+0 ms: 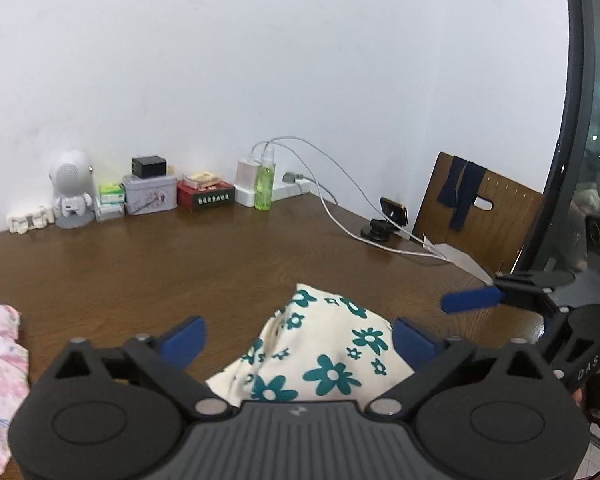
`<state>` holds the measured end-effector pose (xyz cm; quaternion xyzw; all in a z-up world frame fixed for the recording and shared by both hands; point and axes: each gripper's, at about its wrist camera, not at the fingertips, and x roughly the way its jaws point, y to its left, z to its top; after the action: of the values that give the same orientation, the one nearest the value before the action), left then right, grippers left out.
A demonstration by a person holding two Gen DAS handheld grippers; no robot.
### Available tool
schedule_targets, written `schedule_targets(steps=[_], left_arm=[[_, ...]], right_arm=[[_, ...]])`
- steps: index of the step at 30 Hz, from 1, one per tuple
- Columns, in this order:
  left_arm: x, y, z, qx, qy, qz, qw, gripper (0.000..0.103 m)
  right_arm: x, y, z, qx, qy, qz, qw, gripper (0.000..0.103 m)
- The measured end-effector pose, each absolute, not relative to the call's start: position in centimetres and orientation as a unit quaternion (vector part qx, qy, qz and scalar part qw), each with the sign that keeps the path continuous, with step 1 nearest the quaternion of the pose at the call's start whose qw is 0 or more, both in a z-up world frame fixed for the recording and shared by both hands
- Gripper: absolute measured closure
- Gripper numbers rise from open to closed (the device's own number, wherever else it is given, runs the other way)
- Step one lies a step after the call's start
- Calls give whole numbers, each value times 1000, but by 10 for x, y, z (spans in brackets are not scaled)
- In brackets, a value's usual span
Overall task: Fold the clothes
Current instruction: 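Grasp the folded shirt bundle from both sides with both grippers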
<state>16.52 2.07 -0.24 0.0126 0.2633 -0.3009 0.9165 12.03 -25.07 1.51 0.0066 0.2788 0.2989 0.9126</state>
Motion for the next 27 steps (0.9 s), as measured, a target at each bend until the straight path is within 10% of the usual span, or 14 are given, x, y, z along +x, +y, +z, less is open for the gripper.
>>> schedule_targets(steps=[27], left_arm=[[299,-6,-30,35,457,-385,801,1]], right_arm=[[133,-262,-34,252,418,167,857,0]])
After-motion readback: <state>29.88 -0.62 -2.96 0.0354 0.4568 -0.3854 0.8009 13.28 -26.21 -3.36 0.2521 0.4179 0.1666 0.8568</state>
